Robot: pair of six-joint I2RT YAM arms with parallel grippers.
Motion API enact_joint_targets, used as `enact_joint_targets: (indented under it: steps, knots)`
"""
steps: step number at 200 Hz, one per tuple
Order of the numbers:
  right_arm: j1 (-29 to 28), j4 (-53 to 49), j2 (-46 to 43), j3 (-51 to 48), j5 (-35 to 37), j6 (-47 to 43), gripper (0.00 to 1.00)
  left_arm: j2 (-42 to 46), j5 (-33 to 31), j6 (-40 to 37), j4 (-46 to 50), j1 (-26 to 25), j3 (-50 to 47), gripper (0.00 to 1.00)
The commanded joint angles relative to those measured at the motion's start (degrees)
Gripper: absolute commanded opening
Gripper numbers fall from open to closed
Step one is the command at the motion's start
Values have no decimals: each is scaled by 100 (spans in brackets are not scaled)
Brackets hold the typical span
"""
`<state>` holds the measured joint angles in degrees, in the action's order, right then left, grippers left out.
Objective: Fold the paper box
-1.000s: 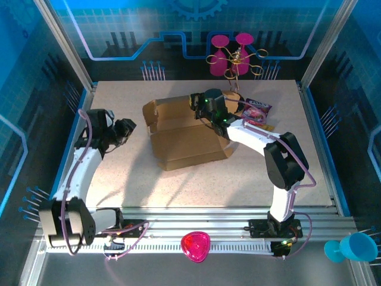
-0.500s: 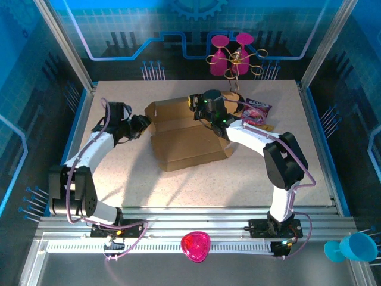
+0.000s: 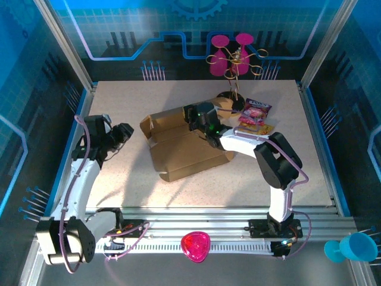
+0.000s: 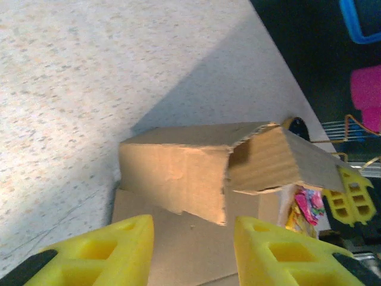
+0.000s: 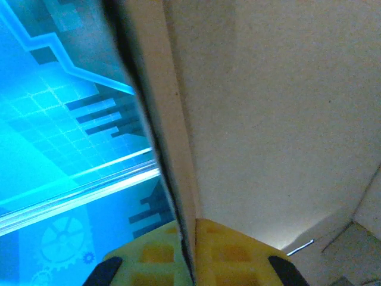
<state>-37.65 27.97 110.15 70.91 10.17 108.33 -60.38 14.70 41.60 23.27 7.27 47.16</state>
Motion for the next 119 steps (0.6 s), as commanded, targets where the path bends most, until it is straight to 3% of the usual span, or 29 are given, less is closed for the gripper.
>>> enact_joint_targets:
  steps: [1, 31, 72, 119]
  knots:
    - [-132, 7, 260, 86, 138, -5, 0, 1, -64, -121, 420, 92, -146, 40]
    - [-156, 58, 301, -41, 128, -5, 0, -98, -37, -274, 403, 99, -268, 39]
    - [-72, 72, 227, -113, -15, -67, 0, -642, 246, -1040, 160, 108, -242, 34]
    - [-59, -72, 235, -44, -147, -75, 0, -1148, 283, -2144, -334, 99, -59, 39]
